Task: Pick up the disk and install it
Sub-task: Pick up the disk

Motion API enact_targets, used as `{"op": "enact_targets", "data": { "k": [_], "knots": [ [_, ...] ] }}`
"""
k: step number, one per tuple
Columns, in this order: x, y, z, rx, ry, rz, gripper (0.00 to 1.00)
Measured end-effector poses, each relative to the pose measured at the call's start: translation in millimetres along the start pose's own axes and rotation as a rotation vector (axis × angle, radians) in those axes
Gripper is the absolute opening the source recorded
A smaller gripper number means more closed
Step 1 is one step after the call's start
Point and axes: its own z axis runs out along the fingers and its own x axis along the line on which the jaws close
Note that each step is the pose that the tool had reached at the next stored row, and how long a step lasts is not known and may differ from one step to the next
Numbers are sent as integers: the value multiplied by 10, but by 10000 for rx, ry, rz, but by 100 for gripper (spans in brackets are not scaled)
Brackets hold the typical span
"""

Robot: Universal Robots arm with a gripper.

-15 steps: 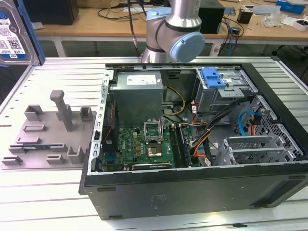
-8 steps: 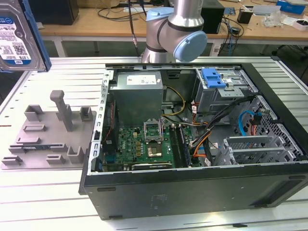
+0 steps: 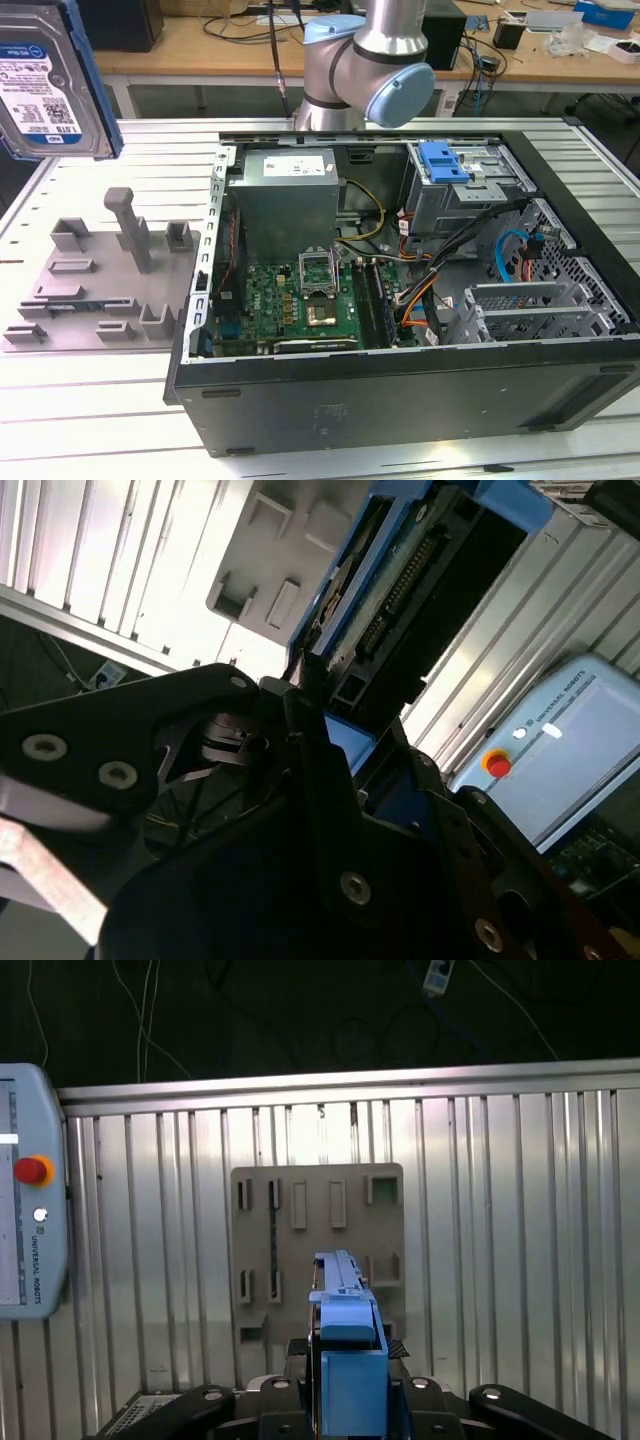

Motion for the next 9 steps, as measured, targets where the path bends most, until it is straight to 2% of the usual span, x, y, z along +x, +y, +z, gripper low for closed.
{"op": "enact_targets", "data": {
  "k": [2, 9],
  "knots": [
    [64, -112, 0, -2, 1, 1, 37],
    [206, -362, 4, -3, 1, -1, 37]
  ]
}}
